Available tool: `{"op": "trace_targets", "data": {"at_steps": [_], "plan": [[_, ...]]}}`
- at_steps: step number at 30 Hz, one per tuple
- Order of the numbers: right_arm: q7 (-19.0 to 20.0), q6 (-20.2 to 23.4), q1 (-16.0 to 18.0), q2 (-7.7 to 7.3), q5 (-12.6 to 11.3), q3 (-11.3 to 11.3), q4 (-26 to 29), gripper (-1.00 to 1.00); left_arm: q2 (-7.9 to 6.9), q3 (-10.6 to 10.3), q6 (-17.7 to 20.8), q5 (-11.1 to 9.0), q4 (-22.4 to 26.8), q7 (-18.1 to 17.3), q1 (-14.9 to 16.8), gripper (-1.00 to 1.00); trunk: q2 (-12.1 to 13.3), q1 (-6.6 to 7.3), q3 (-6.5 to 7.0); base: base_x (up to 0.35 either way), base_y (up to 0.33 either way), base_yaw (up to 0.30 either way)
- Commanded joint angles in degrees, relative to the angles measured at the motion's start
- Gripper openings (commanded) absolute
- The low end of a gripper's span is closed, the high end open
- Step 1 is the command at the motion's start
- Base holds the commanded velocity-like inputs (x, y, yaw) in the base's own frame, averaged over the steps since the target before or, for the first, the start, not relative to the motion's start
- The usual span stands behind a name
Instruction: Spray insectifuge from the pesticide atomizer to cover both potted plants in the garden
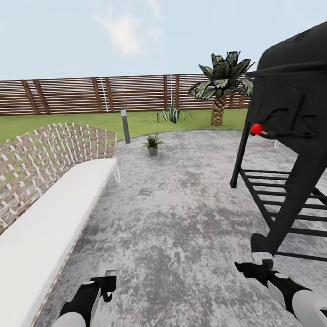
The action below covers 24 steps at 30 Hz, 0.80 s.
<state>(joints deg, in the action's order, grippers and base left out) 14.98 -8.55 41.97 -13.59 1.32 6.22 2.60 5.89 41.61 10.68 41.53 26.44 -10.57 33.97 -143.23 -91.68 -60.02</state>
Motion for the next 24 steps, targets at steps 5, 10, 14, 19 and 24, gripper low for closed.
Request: {"op": "trace_targets", "data": {"at_steps": [5, 10, 14, 19, 24], "plan": [[0.4, -0.2, 0.0, -0.03, 0.3, 0.5, -0.1, 1.00, 0.05, 0.5, 0.2, 0.4, 0.2, -0.5, 0.0, -1.00, 0.0, -0.02, -0.06, 0.336, 0.002, 0.000], [0.3, -0.1, 0.0, -0.03, 0.1, 0.5, -0.1, 1.00, 0.01, 0.5, 0.2, 0.5, 0.2, -0.5, 0.0, -1.00, 0.0, -0.02, -0.06, 0.338, 0.000, 0.000], [0.3, -0.1, 0.0, 0.00, 0.2, 0.5, -0.1, 1.00, 0.00, 0.4, 0.2, 0.5, 0.2, -0.5, 0.0, -1.00, 0.0, -0.02, -0.06, 0.338, 0.000, 0.000], [0.4, -0.1, 0.0, -0.02, 0.2, 0.5, -0.1, 1.00, 0.00, 0.5, 0.2, 0.5, 0.2, -0.5, 0.0, -1.00, 0.0, -0.02, -0.06, 0.339, 0.000, 0.000], [0.4, -0.1, 0.0, -0.02, 0.2, 0.5, -0.1, 1.00, 0.00, 0.5, 0.2, 0.5, 0.2, -0.5, 0.0, -1.00, 0.0, -0.02, -0.06, 0.339, 0.000, 0.000]]}}
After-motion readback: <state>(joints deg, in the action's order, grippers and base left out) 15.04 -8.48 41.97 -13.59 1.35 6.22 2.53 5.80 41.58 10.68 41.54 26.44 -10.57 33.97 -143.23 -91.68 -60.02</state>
